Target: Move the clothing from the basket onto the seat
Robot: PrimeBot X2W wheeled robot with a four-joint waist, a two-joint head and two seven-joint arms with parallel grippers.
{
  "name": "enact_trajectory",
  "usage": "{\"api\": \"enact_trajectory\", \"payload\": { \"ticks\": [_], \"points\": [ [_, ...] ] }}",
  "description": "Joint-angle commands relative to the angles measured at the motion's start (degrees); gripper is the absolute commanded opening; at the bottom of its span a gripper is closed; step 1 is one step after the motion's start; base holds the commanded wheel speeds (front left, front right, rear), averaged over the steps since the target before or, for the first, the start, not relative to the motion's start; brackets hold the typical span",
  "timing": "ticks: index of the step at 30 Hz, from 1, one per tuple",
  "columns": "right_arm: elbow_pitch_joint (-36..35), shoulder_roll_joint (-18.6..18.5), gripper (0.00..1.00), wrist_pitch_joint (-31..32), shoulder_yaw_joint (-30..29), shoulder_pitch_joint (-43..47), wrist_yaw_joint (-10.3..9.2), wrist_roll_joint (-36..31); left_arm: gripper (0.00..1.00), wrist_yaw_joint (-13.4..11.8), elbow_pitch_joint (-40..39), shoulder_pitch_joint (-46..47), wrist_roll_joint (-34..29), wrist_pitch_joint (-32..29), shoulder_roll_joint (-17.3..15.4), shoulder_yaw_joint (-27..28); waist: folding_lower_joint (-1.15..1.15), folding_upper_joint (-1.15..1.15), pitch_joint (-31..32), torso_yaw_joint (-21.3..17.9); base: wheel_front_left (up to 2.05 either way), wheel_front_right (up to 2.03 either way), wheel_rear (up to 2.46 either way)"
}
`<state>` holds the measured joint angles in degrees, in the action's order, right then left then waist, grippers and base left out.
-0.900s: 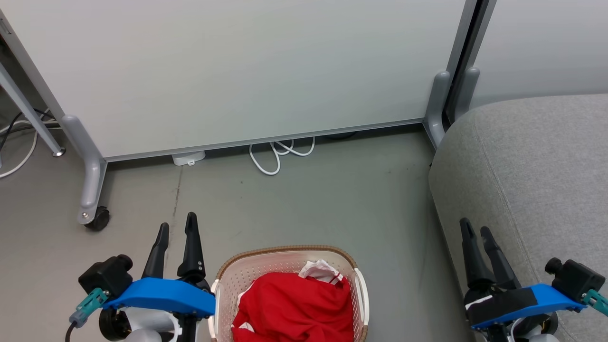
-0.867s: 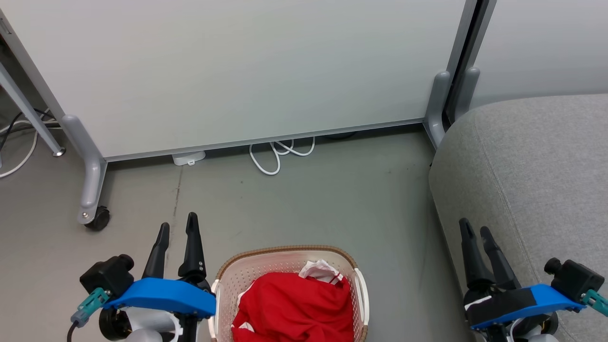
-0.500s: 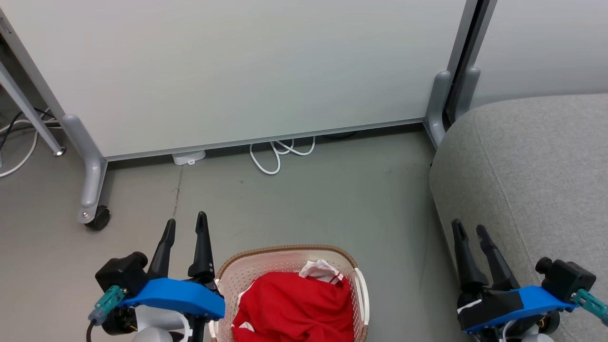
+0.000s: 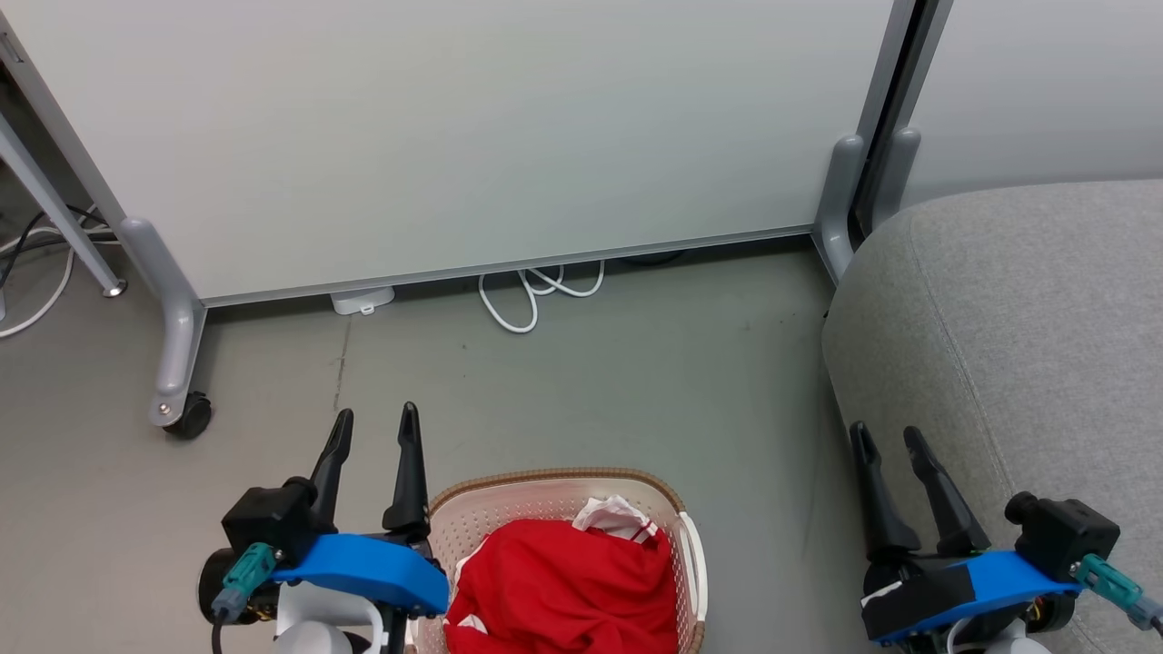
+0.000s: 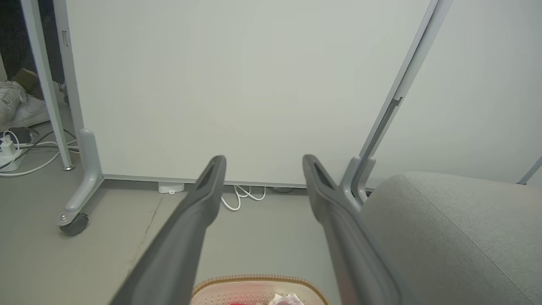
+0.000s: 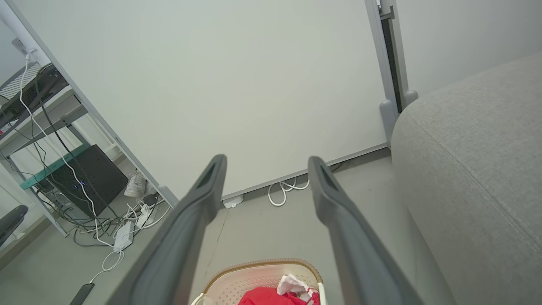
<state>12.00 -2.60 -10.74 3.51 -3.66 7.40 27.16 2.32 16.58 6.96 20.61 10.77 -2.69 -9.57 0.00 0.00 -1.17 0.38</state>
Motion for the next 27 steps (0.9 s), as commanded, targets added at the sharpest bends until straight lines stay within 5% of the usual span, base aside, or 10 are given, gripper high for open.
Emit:
{"api": "enact_trajectory", "payload": {
  "ticks": [1, 27],
  "points": [
    [-0.35, -0.37, 1.00, -0.65, 0.23, 0.07, 0.12, -1.41, 1.00, -0.19, -0.11, 1.16, -1.45, 0.62, -0.25, -0.26, 0.00, 0.00, 0.00, 0.02, 0.00, 0.00, 0.00],
    [-0.65, -0.42, 1.00, -3.58, 2.10, 0.91, 0.14, -12.49, 1.00, 0.63, 1.79, 1.52, -11.88, 3.60, -0.27, -3.35, 0.00, 0.00, 0.10, 0.22, 0.00, 0.00, 0.00]
  ]
}}
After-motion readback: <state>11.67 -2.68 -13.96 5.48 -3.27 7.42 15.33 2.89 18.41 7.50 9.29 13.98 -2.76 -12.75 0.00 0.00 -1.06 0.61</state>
